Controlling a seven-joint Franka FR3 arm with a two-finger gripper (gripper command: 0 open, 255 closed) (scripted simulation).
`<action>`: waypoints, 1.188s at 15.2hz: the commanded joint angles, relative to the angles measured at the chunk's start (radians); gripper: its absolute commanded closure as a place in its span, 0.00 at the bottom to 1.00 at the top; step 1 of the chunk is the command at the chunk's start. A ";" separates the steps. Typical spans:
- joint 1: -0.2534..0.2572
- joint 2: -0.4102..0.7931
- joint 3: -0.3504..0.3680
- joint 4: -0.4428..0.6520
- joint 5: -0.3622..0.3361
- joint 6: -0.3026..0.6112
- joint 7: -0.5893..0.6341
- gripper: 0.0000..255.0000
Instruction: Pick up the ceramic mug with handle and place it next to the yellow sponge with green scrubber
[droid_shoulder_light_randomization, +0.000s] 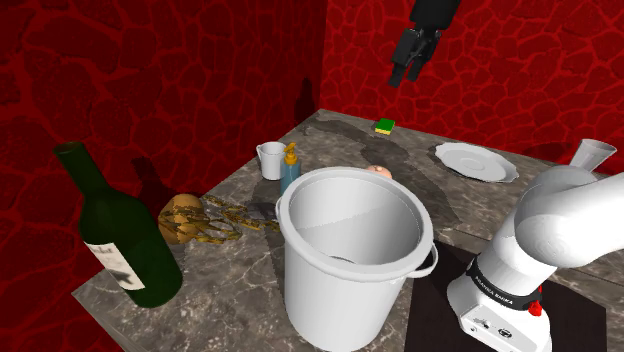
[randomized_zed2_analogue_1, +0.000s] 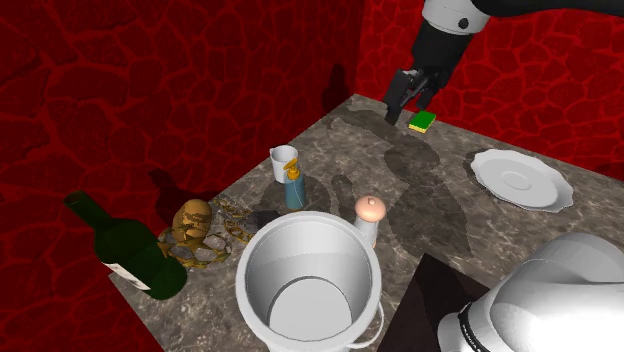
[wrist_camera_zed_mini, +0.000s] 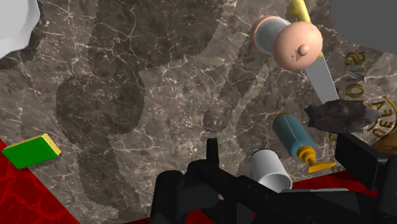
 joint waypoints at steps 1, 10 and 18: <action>0.000 0.000 0.000 0.000 0.000 0.000 0.000 0.00; -0.007 0.291 0.067 0.042 0.028 0.209 0.116 0.00; -0.013 0.586 0.111 0.168 0.021 0.344 0.220 0.00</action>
